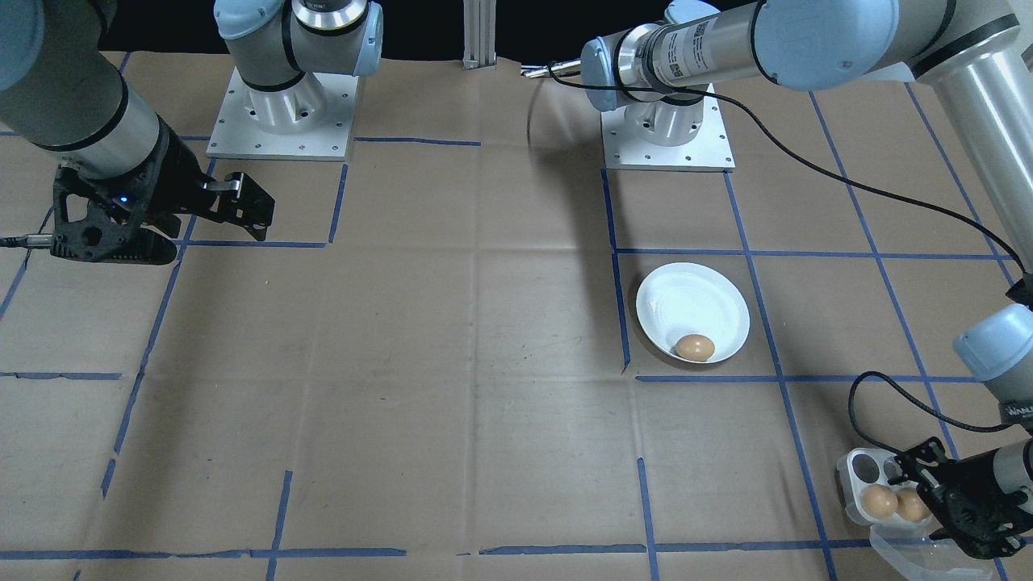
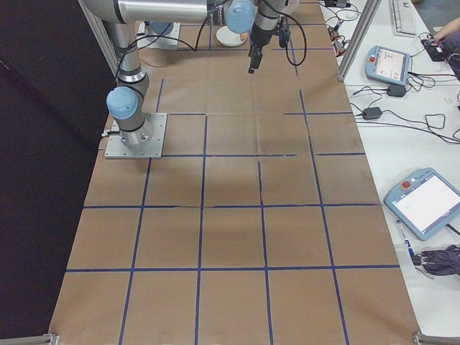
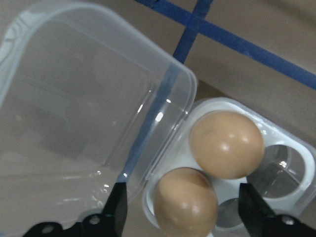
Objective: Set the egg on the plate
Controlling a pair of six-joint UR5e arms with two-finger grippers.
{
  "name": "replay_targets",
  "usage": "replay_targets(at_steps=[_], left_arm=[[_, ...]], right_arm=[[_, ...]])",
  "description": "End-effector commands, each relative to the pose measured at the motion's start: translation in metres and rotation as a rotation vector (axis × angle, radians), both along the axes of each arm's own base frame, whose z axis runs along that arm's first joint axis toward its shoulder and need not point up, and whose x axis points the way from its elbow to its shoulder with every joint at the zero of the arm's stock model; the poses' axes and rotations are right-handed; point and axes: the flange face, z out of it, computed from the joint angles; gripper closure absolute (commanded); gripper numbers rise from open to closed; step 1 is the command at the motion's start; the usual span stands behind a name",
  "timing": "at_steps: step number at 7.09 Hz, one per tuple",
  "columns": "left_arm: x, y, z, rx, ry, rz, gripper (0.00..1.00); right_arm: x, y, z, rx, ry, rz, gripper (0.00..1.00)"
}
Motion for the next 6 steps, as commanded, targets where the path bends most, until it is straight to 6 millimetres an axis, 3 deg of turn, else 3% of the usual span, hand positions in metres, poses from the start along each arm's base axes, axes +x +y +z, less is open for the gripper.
replay_targets(at_steps=[1, 4, 6], left_arm=[[0.0019, 0.0011, 0.0005, 0.003, -0.005, 0.002, 0.18], [0.0037, 0.0006, 0.0026, 0.000, -0.009, 0.004, 0.19], [0.0037, 0.0006, 0.0026, 0.000, -0.009, 0.007, 0.37]], right_arm=[[0.0001, 0.0000, 0.0000, 0.000, -0.001, 0.000, 0.00], [0.0001, 0.0000, 0.0000, 0.000, -0.001, 0.000, 0.00], [0.0000, -0.0005, -0.0008, 0.001, -0.001, 0.000, 0.00]])
